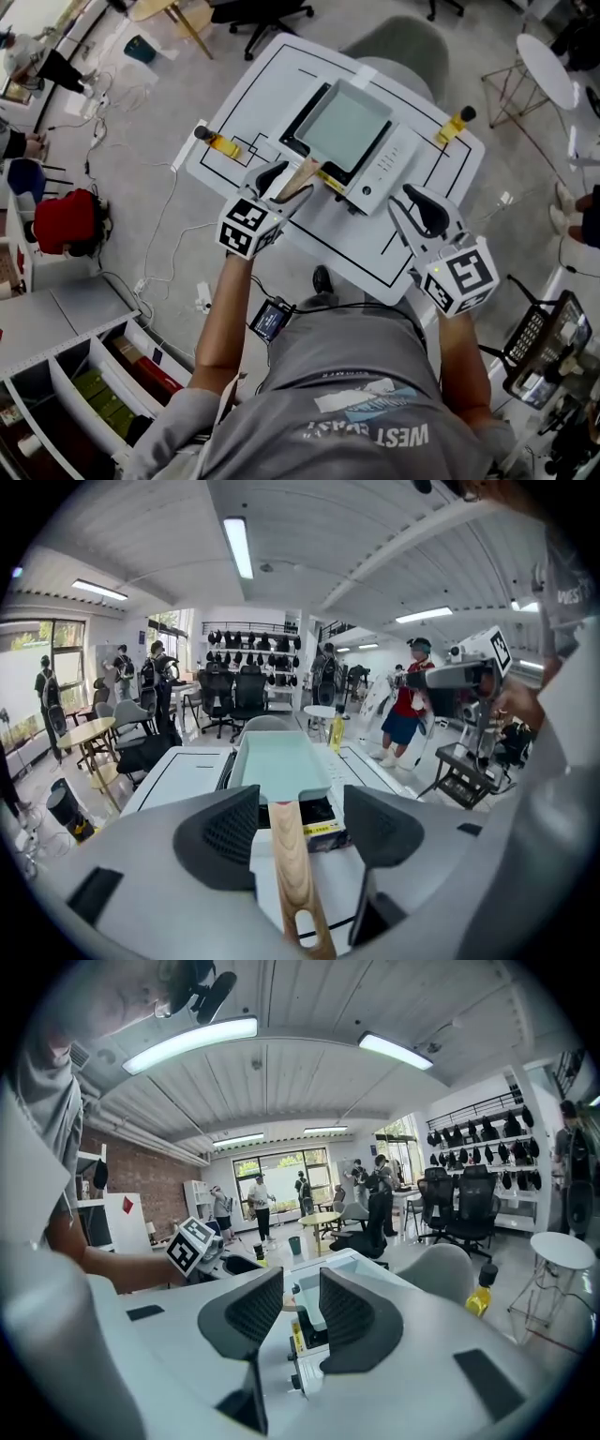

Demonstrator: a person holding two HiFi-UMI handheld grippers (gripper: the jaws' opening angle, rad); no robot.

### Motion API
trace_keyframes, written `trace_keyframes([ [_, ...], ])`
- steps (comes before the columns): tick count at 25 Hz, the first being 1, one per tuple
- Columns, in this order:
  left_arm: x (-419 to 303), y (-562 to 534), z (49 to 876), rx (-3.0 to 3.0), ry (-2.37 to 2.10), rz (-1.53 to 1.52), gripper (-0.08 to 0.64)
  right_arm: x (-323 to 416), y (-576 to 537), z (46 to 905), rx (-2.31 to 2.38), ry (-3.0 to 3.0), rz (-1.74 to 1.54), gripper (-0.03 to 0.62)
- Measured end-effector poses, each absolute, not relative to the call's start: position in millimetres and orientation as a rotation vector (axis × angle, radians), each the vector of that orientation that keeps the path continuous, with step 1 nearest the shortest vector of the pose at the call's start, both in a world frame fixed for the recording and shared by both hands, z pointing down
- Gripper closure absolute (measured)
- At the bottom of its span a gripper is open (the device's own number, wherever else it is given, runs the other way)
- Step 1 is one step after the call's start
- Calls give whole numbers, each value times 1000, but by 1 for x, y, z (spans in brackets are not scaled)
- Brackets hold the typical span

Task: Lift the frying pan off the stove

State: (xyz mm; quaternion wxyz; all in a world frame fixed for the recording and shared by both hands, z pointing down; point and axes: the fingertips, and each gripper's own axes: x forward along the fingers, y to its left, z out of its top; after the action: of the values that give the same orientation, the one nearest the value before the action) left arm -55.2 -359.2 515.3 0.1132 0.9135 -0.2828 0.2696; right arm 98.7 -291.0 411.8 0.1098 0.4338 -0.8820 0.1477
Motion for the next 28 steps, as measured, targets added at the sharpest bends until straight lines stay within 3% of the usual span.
trace_keyframes([
  [6, -44, -364, 553, 2616, -760, 1033, 225, 107, -293, 424, 1278, -2587, 472, 462],
  [21, -40, -378, 613, 2452, -670, 1443, 227, 132, -292, 445, 1288, -2571, 541, 463],
  [22, -41, -380, 616, 2440, -680, 1459, 236, 133, -292, 446, 1289, -2571, 546, 463],
  [24, -44, -385, 625, 2416, -695, 1489, 334, 135, -293, 449, 1289, -2573, 554, 465],
  [28, -46, -389, 645, 2373, -694, 1526, 397, 137, -292, 458, 1287, -2571, 575, 468],
])
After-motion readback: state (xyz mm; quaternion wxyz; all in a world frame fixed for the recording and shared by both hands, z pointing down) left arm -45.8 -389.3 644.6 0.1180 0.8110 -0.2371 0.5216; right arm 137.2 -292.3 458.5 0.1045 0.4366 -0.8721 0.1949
